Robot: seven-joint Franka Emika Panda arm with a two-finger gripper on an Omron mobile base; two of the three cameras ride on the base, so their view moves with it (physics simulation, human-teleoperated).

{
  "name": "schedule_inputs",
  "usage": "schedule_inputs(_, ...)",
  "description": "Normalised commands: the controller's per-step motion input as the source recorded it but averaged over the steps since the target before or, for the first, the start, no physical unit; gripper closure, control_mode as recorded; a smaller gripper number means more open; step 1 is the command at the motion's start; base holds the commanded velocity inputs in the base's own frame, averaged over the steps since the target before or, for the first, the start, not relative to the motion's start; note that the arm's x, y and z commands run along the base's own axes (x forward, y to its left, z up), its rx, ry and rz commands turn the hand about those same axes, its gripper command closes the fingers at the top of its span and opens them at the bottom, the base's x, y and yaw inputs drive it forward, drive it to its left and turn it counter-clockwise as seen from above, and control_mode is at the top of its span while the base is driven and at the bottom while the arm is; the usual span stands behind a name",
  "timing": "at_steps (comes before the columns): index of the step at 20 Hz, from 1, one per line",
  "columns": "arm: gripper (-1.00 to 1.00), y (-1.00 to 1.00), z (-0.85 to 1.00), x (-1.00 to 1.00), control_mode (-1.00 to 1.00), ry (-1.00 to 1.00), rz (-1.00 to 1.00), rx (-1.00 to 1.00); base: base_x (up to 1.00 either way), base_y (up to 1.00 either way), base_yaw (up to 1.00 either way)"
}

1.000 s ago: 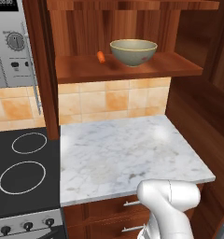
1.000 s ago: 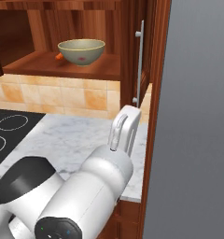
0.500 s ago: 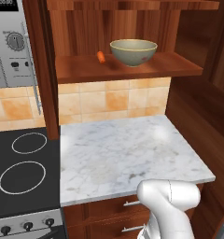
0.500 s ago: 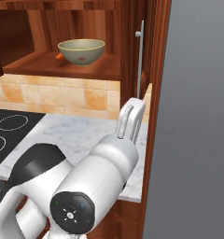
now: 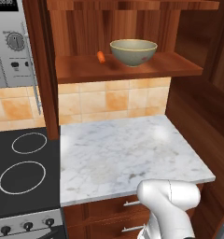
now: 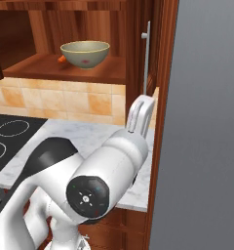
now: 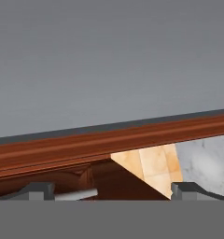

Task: Pick the mug and place it in the sink. Pick the bowl and place it in the open cabinet and then close the cabinet.

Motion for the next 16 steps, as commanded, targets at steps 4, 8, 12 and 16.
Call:
schedule_inputs(4, -1.00, 0.00, -0.03, 0.43, -1.00, 0.00, 0.00, 0.00, 0.00, 0.00, 0.00)
schedule_inputs(8, -1.00, -0.02, -0.03, 0.39, -1.00, 0.00, 0.00, 0.00, 0.00, 0.00, 0.00)
schedule_inputs(12, -1.00, 0.00, -0.07, 0.39, -1.00, 0.00, 0.01, 0.00, 0.00, 0.00, 0.00)
schedule_inputs(16, -1.00, 0.01, -0.14, 0.34, -1.00, 0.00, 0.05, 0.00, 0.00, 0.00, 0.00)
